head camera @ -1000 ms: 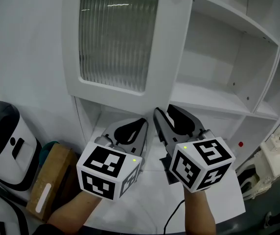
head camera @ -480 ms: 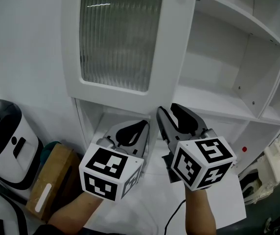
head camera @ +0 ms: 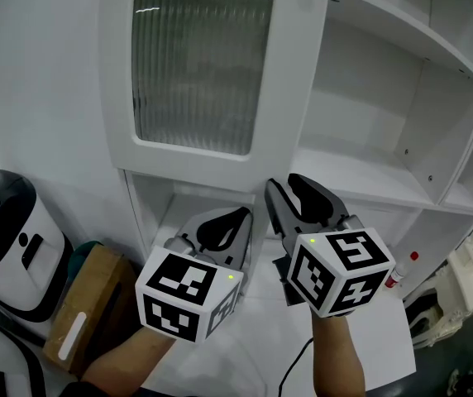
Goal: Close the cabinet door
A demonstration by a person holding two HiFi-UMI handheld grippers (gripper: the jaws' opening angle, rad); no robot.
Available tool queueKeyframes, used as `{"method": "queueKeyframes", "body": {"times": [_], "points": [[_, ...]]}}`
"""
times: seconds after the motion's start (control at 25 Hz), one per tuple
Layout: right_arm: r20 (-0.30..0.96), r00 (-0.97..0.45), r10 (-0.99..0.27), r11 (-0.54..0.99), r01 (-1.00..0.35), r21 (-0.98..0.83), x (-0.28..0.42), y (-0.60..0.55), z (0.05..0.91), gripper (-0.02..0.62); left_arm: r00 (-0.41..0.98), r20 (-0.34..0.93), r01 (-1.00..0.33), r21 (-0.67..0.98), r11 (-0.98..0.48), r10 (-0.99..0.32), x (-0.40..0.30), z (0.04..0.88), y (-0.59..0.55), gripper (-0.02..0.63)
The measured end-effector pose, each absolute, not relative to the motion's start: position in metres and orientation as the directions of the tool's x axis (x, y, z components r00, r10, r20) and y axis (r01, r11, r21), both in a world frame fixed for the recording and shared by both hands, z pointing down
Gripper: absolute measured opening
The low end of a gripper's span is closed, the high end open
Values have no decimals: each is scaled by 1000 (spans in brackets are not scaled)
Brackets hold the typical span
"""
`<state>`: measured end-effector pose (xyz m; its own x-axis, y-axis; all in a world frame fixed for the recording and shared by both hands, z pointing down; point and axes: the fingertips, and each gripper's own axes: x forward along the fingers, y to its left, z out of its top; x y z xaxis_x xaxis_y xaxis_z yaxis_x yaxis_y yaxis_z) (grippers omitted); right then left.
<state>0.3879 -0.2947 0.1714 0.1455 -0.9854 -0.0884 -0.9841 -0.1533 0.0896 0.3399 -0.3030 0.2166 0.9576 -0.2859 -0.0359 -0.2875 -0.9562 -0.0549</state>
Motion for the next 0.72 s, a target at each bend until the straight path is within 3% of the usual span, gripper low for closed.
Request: {"method": "queueKeyframes", "body": {"times": [0.72], "points": [[-92,156,-983,-166,-980,107,399,-307,172,147,949,-26,-316,-49,-947,-315,338,222,-311,12]]}}
